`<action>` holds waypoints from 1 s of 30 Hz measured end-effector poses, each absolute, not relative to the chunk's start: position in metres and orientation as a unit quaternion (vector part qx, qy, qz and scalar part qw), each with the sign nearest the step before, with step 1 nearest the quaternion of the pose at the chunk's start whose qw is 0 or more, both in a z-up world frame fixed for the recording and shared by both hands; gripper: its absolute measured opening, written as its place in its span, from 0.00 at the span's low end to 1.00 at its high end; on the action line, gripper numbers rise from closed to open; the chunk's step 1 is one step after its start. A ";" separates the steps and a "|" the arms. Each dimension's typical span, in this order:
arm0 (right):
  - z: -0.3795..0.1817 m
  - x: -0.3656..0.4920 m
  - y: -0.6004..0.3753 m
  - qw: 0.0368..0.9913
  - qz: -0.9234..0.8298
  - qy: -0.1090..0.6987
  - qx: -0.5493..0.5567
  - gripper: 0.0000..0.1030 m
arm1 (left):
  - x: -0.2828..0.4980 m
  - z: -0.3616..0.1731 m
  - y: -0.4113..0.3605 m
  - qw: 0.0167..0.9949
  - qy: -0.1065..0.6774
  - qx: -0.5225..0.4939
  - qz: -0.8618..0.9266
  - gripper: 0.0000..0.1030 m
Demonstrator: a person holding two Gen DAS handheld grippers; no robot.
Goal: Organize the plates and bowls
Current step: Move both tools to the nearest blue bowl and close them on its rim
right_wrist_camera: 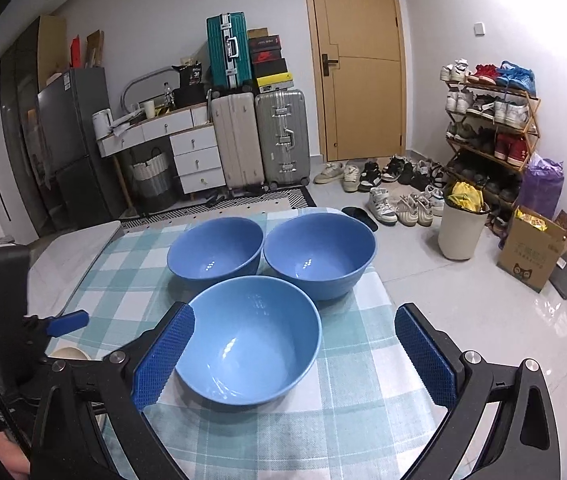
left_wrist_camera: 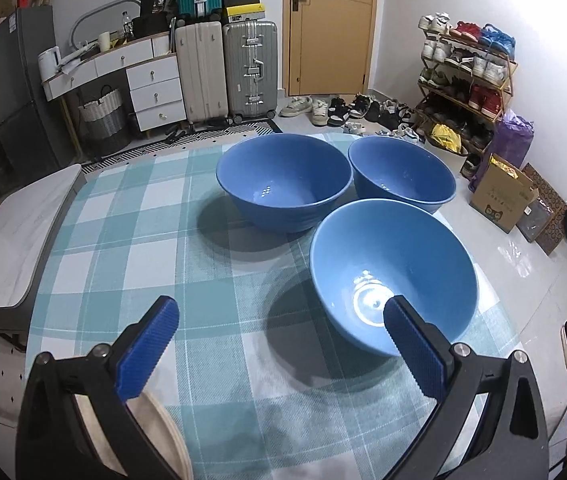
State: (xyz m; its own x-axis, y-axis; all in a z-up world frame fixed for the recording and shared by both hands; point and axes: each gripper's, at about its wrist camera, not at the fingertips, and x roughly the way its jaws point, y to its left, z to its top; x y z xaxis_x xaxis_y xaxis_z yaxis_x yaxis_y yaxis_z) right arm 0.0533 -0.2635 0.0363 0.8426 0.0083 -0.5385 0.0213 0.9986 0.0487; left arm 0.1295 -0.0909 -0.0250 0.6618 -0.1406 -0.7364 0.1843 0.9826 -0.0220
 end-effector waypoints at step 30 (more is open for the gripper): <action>-0.076 0.184 -0.314 0.873 0.028 0.481 0.075 0.83 | 0.206 -0.074 -0.124 0.843 0.515 0.037 -0.151 0.38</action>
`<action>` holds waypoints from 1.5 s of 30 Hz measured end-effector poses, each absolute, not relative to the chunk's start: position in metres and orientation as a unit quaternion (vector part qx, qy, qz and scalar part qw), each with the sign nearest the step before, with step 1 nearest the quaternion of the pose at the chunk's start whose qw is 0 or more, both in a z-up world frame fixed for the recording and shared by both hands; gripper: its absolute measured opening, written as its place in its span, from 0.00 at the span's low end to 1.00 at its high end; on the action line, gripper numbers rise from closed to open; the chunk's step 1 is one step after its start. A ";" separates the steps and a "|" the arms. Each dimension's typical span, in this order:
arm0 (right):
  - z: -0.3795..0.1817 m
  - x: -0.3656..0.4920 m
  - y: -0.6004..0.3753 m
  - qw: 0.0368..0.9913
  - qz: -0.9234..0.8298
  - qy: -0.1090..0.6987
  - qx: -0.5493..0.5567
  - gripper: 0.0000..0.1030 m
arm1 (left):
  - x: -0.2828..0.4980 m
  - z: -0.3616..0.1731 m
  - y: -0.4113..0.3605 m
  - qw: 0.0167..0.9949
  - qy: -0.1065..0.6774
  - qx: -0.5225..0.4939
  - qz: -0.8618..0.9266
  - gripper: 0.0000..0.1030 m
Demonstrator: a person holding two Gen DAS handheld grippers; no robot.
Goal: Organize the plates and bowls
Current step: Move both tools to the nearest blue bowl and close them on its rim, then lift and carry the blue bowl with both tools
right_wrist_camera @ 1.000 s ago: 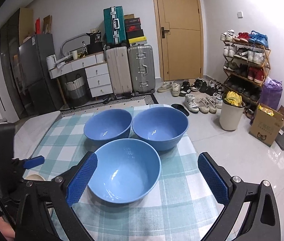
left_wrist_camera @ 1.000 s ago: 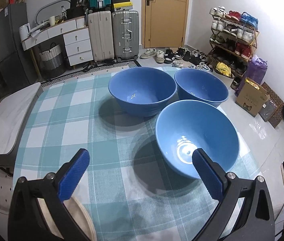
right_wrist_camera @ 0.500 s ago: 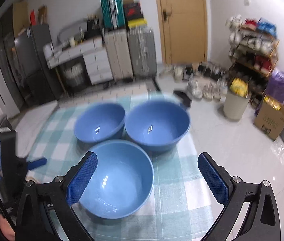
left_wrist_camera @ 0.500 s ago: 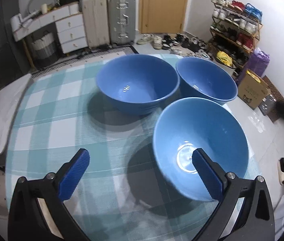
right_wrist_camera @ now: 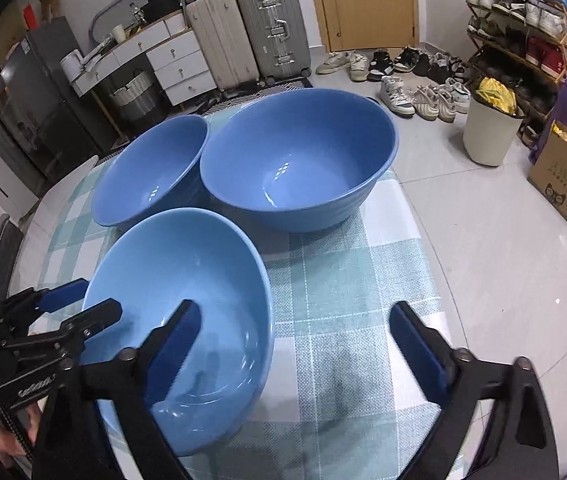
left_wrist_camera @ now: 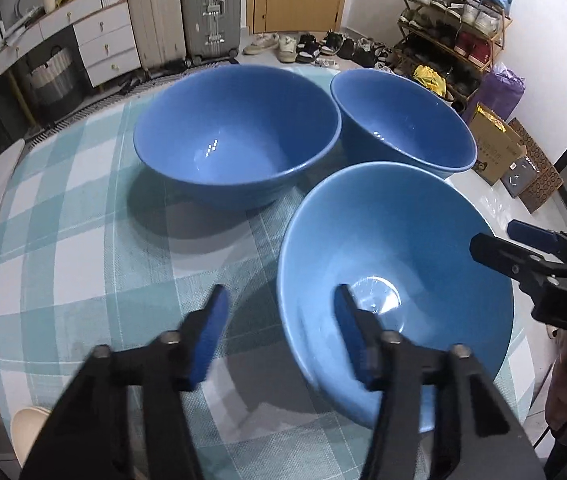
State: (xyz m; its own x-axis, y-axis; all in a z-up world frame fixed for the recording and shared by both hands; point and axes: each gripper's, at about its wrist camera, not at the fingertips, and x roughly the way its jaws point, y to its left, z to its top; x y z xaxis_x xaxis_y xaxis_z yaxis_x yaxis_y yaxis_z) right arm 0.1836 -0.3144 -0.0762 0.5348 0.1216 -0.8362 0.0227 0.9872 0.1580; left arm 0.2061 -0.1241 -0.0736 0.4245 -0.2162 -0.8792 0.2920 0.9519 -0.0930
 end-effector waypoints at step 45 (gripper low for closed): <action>-0.084 0.108 -0.280 0.846 0.060 0.525 0.075 0.08 | 0.136 -0.082 -0.112 0.801 0.563 0.008 -0.203 0.16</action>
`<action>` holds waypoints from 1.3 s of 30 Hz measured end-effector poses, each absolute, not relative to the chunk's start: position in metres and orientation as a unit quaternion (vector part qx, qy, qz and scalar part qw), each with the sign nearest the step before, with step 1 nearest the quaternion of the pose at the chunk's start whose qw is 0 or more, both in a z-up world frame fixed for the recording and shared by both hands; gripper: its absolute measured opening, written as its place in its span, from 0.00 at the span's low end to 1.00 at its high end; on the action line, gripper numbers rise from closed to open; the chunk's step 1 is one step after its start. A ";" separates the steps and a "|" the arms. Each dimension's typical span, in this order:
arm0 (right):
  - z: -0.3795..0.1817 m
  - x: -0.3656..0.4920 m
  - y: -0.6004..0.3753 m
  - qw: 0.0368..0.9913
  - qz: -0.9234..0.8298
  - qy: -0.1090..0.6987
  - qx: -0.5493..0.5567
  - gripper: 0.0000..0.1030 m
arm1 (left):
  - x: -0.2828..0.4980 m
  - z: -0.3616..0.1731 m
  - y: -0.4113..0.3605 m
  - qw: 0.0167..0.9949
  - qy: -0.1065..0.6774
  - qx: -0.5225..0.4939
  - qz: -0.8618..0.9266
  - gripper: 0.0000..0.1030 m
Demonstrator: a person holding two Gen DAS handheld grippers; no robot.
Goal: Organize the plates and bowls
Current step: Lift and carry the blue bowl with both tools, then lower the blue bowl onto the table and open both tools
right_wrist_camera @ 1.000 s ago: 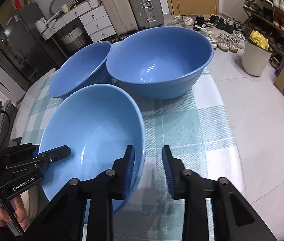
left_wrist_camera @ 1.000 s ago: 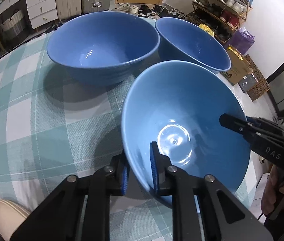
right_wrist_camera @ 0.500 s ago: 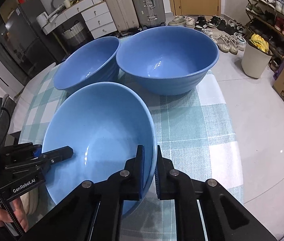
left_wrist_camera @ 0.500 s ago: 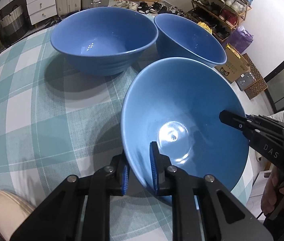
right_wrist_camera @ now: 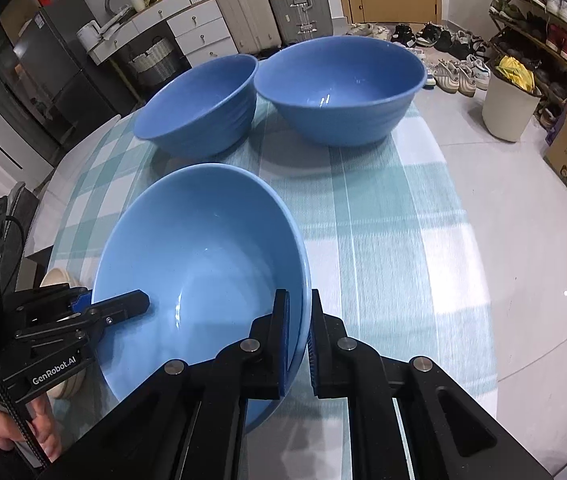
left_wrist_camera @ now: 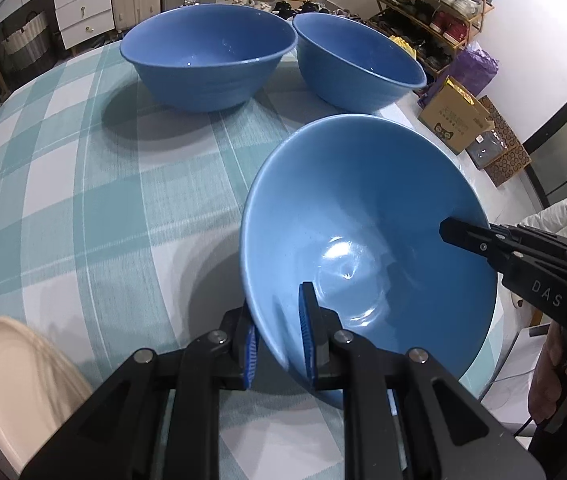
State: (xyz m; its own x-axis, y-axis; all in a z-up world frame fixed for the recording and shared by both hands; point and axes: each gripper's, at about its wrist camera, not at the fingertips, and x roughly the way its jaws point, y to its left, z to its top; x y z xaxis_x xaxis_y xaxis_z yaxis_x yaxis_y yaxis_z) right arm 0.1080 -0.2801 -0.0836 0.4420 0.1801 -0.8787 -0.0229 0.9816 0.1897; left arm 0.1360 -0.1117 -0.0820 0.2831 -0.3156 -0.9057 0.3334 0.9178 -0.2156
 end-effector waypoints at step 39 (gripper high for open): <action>-0.041 0.055 -0.281 0.902 0.051 0.421 0.082 0.58 | 0.103 -0.053 -0.062 0.849 0.512 -0.012 -0.129 0.49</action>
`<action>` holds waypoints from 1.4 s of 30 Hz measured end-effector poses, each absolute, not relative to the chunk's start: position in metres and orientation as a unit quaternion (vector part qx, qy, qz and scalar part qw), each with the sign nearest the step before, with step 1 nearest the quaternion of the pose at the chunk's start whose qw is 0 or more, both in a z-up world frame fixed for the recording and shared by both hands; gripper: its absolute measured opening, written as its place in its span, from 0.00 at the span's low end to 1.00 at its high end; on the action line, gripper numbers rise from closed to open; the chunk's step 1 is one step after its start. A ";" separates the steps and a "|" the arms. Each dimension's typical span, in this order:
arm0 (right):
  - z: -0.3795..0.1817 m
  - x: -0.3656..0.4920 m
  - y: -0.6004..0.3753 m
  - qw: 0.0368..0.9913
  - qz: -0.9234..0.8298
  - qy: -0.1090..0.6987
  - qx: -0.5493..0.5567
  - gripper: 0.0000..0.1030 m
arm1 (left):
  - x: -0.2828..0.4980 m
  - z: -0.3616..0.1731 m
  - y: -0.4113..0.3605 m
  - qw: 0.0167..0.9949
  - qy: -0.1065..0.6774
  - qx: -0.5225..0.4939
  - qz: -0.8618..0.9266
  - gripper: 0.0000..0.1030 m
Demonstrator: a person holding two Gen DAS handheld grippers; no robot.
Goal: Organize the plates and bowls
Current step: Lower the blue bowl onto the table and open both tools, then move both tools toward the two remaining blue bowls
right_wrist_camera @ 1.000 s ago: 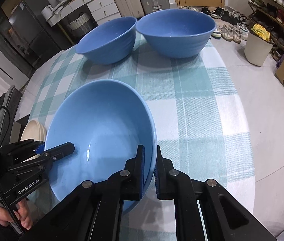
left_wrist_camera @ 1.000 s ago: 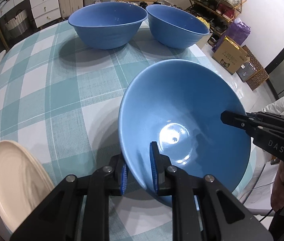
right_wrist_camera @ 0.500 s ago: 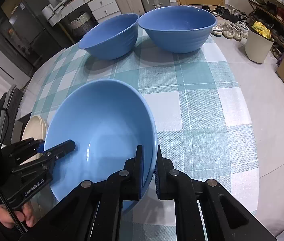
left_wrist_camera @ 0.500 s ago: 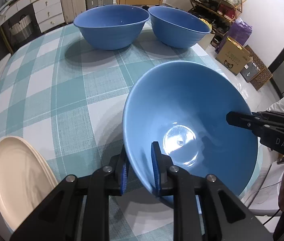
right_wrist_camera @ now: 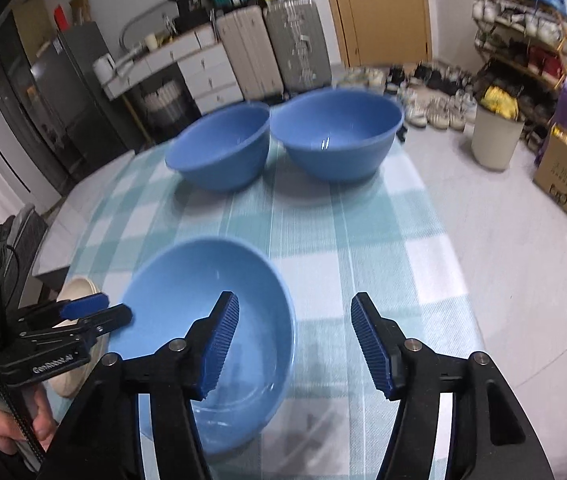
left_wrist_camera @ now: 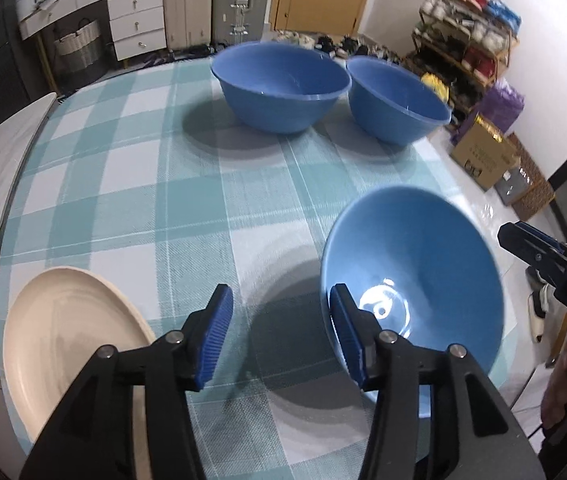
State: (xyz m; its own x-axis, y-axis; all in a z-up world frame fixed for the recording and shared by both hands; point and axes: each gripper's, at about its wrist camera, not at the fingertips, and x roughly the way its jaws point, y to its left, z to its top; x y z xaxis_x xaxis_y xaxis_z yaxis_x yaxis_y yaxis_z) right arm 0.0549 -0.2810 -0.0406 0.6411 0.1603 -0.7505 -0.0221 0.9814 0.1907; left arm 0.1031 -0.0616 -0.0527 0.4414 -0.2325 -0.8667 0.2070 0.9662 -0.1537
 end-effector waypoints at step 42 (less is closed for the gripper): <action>0.116 0.184 -0.206 0.942 0.114 0.315 0.011 0.99 | 0.194 0.021 -0.039 0.914 0.400 0.058 -0.027 0.98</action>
